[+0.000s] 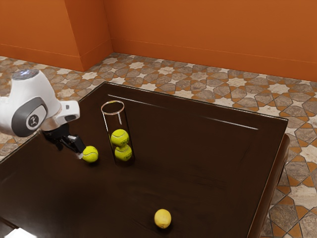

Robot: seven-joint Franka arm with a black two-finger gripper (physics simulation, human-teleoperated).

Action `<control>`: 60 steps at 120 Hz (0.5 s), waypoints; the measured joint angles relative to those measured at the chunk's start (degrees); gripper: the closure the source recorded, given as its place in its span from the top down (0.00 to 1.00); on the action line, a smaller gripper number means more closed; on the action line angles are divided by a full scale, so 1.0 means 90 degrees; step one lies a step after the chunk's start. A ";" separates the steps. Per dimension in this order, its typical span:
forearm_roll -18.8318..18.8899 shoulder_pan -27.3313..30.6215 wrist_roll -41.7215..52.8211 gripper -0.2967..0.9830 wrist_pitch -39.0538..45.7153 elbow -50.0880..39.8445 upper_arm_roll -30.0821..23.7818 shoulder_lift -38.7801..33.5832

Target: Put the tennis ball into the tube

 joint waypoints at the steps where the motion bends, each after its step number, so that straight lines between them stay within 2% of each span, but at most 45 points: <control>1: 0.0000 0.0006 0.0031 0.77 0.0089 0.0002 0.0003 0.0062; 12: -0.0064 0.0149 0.0346 0.77 0.0968 0.0074 0.0014 0.0734; 28: -0.0375 0.0246 0.0721 0.77 0.1797 0.0336 0.0013 0.1436; 60: -0.0701 0.0487 0.1266 0.77 0.2575 0.1071 -0.0097 0.2654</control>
